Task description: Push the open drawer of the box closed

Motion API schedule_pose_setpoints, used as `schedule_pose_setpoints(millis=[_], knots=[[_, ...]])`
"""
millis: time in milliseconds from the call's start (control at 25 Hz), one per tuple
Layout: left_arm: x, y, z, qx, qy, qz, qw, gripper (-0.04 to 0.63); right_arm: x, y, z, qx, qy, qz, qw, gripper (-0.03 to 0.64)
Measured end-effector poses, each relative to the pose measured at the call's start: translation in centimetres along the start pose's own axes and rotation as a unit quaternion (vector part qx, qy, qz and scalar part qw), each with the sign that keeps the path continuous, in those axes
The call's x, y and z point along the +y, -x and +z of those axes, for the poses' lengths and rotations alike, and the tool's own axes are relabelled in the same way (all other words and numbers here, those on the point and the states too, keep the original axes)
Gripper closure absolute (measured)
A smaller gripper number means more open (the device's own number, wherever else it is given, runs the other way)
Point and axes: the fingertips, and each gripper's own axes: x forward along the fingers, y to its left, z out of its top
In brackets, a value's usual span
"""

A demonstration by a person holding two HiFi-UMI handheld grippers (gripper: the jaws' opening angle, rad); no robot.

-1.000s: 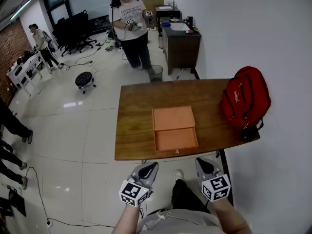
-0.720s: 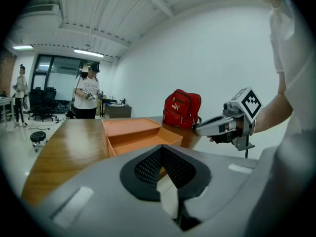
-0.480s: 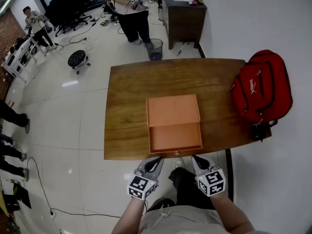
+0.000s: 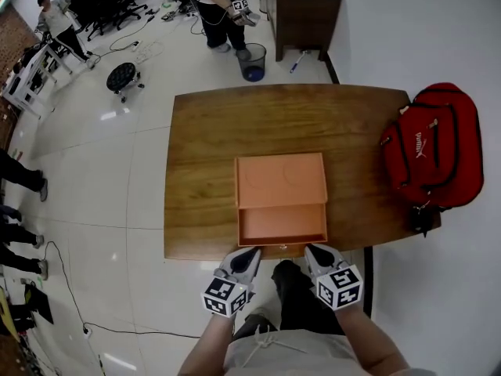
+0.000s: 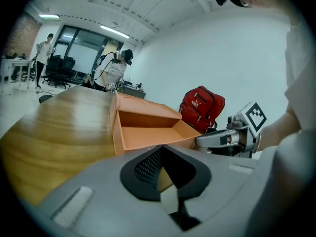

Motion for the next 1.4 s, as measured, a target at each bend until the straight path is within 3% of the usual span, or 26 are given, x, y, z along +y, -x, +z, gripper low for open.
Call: schedule_pose_setpoints(millis=[160, 1000, 1160, 1400], knots=[[0.4, -1.2, 1.4, -0.008, 0.024, -0.011, 0.9996, 0.589, -1.6, -0.9, 1.4, -0.001, -0.018, -0.009, 1.000, 0.615], [4.2, -6.6, 5.9, -0.005, 0.060, -0.007, 0.9982, 0.589, -4.9, -5.7, 6.4, 0.000, -0.060, 0.004, 0.998, 0.615], [3.4, -6.3, 6.2, -0.006, 0.047, -0.014, 0.9988, 0.589, -4.8, -5.4, 6.7, 0.001, -0.070, 0.000, 0.998, 0.615], [1.1, -4.1, 9.5, -0.037, -0.026, -0.025, 0.9987, 0.589, -2.8, -2.6, 9.4, -0.045, -0.039, -0.004, 0.998, 0.615]])
